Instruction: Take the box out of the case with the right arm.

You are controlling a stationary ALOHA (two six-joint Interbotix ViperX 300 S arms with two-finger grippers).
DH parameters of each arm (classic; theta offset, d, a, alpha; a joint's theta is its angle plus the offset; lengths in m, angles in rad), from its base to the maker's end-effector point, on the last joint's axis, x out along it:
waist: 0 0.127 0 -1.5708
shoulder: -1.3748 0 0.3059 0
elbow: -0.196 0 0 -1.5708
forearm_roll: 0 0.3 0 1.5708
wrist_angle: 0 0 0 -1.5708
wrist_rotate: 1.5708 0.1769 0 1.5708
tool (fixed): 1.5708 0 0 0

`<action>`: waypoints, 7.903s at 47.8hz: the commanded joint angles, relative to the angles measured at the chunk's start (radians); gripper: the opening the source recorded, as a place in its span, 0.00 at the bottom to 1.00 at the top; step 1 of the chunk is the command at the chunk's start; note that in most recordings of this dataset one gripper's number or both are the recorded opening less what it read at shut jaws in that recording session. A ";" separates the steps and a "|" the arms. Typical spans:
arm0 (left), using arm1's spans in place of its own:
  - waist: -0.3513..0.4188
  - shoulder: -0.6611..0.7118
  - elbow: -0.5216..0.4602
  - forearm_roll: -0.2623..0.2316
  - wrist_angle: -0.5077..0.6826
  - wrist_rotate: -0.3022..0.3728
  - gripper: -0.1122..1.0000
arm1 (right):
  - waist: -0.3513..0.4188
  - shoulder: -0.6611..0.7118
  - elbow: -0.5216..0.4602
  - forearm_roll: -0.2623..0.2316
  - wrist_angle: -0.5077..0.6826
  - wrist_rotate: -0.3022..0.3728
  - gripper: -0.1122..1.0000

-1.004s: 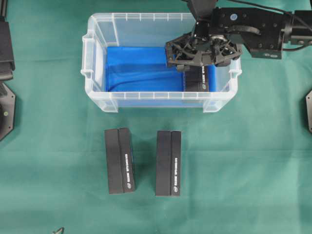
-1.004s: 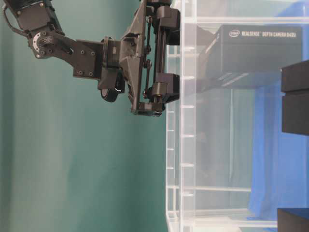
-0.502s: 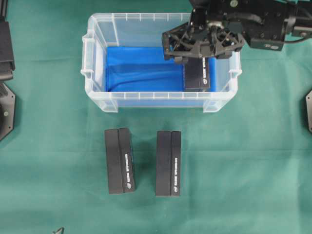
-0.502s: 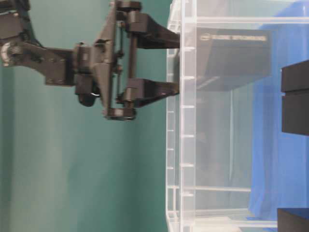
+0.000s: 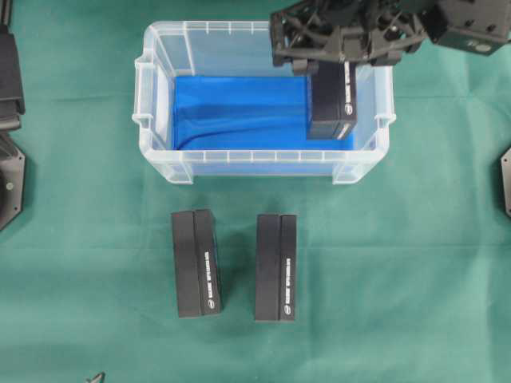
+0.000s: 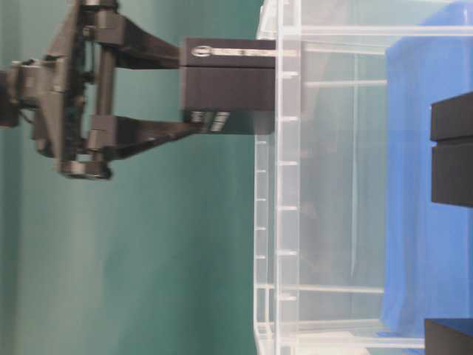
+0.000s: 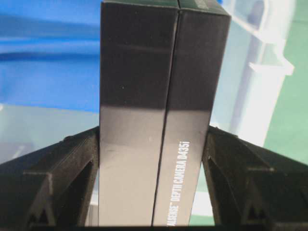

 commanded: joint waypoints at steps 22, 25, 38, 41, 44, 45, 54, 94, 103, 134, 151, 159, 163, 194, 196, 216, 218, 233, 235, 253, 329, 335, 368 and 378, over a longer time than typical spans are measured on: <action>0.002 -0.002 -0.009 0.002 -0.006 0.002 0.18 | 0.009 -0.037 -0.192 -0.017 0.141 -0.011 0.70; 0.002 -0.003 -0.009 0.002 -0.006 0.000 0.18 | 0.009 -0.037 -0.204 -0.029 0.155 -0.015 0.70; 0.002 -0.002 -0.009 0.002 -0.005 0.000 0.18 | 0.011 -0.037 -0.209 -0.035 0.163 -0.017 0.70; 0.002 -0.002 -0.009 0.002 -0.006 -0.002 0.18 | 0.011 -0.037 -0.209 -0.035 0.163 -0.018 0.70; 0.002 -0.002 -0.009 0.002 -0.005 -0.003 0.18 | 0.011 -0.037 -0.209 -0.035 0.163 -0.025 0.70; 0.002 -0.002 -0.009 0.002 -0.006 -0.003 0.18 | 0.011 -0.037 -0.209 -0.035 0.163 -0.026 0.70; 0.002 -0.002 -0.009 0.002 -0.005 -0.005 0.18 | 0.009 -0.037 -0.207 -0.037 0.163 -0.028 0.70; 0.002 -0.002 -0.009 0.002 -0.005 -0.005 0.18 | 0.014 -0.037 -0.207 -0.035 0.163 -0.028 0.70; 0.002 -0.002 -0.009 0.002 -0.005 -0.005 0.18 | 0.017 -0.037 -0.207 -0.035 0.163 -0.028 0.70; 0.002 -0.002 -0.009 0.002 -0.006 -0.006 0.18 | 0.187 -0.041 -0.209 -0.037 0.202 0.028 0.70; 0.002 -0.002 -0.009 0.002 -0.006 -0.006 0.18 | 0.393 -0.037 -0.209 -0.052 0.235 0.238 0.70; 0.002 -0.002 -0.009 0.002 -0.006 -0.005 0.18 | 0.488 -0.034 -0.209 -0.080 0.236 0.333 0.70; 0.002 -0.002 -0.009 0.002 -0.005 -0.005 0.18 | 0.528 -0.031 -0.207 -0.084 0.241 0.370 0.70; 0.002 -0.002 -0.006 0.003 -0.006 -0.006 0.18 | 0.606 -0.006 -0.126 -0.083 0.252 0.462 0.70; 0.002 -0.002 -0.005 0.002 -0.006 -0.006 0.18 | 0.607 -0.005 -0.104 -0.080 0.225 0.463 0.70; 0.002 0.000 -0.003 0.002 -0.006 -0.006 0.18 | 0.611 -0.002 0.206 -0.028 -0.095 0.592 0.70; 0.002 0.000 -0.003 0.002 -0.005 -0.006 0.18 | 0.611 -0.002 0.236 -0.018 -0.127 0.604 0.70; 0.002 0.002 -0.003 0.002 -0.005 -0.006 0.18 | 0.611 -0.002 0.443 0.025 -0.431 0.652 0.70; 0.002 0.002 -0.003 0.002 -0.005 -0.006 0.18 | 0.611 -0.002 0.456 0.025 -0.428 0.653 0.70; 0.002 0.003 -0.003 0.002 -0.006 -0.006 0.18 | 0.611 -0.009 0.491 0.014 -0.445 0.649 0.70; 0.002 0.006 -0.006 0.002 -0.006 -0.009 0.18 | 0.586 -0.144 0.129 -0.084 0.060 0.545 0.91; 0.002 0.006 -0.006 0.002 -0.006 -0.014 0.18 | 0.588 -0.155 0.146 -0.078 0.051 0.546 0.91; 0.002 0.008 -0.005 0.002 -0.006 -0.017 0.18 | 0.723 -0.512 0.509 -0.034 0.103 0.738 0.88; 0.002 0.008 -0.005 0.002 -0.006 -0.017 0.18 | 0.719 -0.537 0.525 -0.032 0.117 0.730 0.88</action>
